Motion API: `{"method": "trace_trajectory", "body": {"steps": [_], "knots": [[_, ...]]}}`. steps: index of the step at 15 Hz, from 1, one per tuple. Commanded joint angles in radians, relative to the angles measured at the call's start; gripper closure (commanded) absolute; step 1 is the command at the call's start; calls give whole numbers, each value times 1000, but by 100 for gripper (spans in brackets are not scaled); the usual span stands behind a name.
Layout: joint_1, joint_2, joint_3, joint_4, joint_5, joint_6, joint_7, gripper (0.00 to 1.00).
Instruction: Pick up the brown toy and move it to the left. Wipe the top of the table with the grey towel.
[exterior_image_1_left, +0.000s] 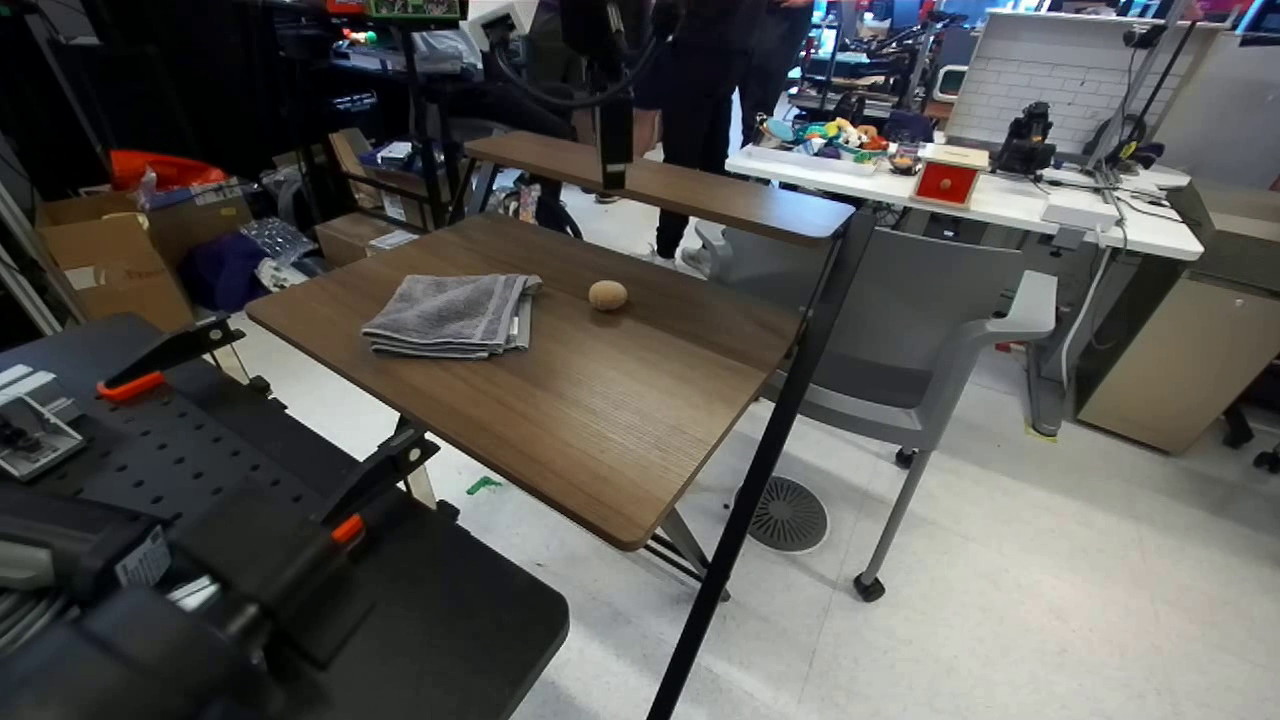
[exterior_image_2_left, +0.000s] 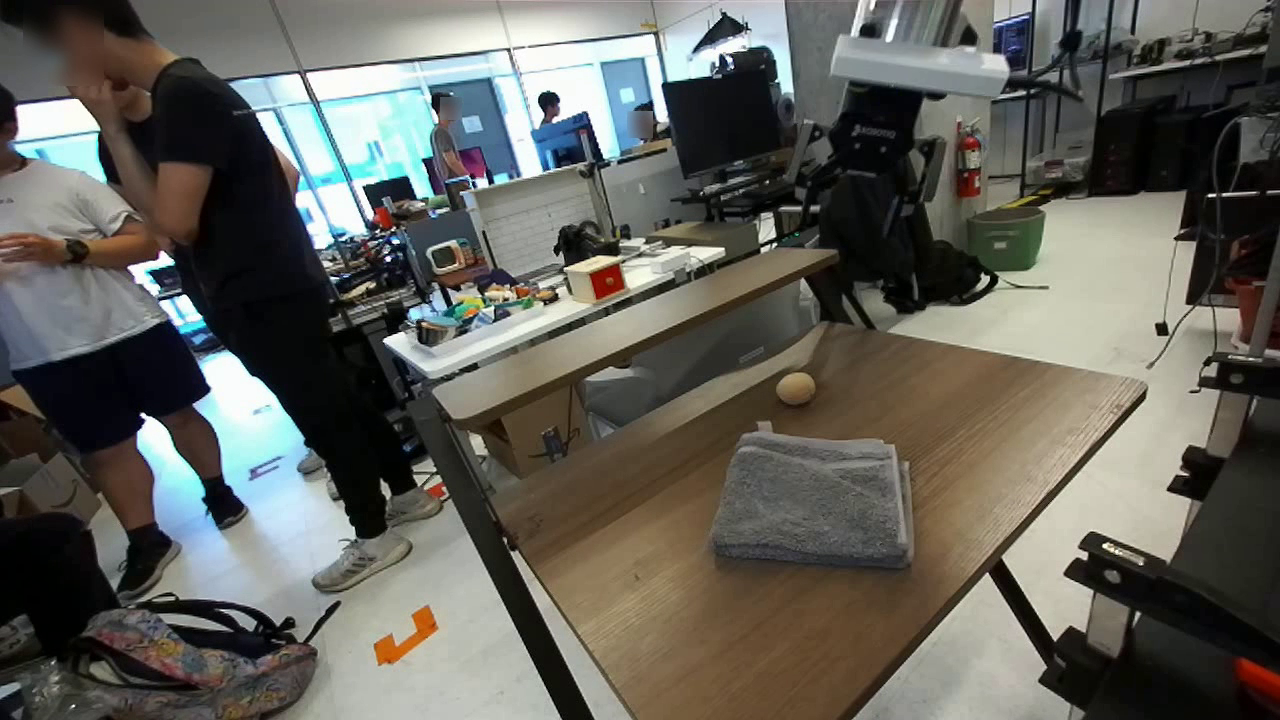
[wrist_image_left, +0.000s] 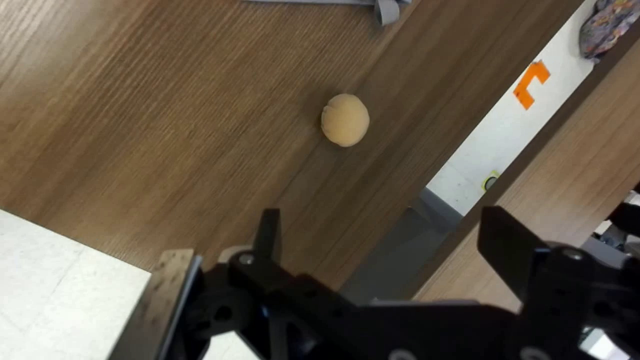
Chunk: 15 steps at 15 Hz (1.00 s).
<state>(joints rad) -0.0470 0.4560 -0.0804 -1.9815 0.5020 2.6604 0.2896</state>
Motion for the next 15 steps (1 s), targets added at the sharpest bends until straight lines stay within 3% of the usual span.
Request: {"method": "trace_trajectory", "body": {"steps": [1, 5, 8, 9, 15], "knots": [[84, 201, -77, 174, -175, 60, 204, 0], [158, 366, -186, 347, -373, -88, 308, 0], [101, 442, -115, 456, -335, -185, 300, 0], [121, 388, -135, 356, -356, -113, 291, 0], [111, 436, -121, 427, -353, -152, 302, 0]]}}
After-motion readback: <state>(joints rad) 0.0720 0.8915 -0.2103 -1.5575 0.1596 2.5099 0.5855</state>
